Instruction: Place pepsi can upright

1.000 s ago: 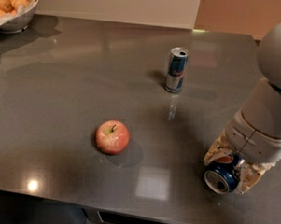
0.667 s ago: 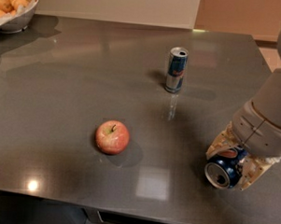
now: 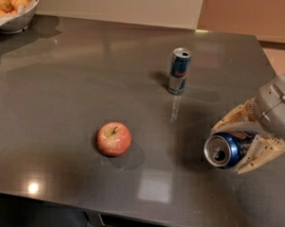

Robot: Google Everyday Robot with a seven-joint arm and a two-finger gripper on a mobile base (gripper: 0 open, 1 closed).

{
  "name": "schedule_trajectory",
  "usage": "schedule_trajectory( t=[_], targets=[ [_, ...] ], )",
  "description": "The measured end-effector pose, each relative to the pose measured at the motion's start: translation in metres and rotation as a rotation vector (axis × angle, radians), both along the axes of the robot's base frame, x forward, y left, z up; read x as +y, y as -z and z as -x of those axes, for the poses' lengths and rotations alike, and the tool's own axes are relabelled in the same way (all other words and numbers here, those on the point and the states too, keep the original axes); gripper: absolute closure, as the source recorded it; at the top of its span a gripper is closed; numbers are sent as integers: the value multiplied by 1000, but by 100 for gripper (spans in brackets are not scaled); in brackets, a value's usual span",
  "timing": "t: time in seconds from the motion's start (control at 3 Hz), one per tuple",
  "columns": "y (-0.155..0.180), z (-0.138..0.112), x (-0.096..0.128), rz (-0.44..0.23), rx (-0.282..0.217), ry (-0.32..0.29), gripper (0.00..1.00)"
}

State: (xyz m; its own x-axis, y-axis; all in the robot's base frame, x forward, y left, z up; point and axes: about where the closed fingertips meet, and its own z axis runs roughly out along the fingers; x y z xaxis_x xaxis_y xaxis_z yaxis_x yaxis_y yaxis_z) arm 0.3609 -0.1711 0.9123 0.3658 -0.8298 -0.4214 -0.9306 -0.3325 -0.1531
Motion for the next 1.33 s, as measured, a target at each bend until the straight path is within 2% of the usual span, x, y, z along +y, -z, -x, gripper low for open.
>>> schedule_trajectory(
  t=[0.33,1.0,1.33],
  targets=[
    [-14,-7,7,-119,32,69,100],
    [-23,-28,20,-485,121,173,100],
    [-30,-34,17,-651,146,218,100]
  ],
)
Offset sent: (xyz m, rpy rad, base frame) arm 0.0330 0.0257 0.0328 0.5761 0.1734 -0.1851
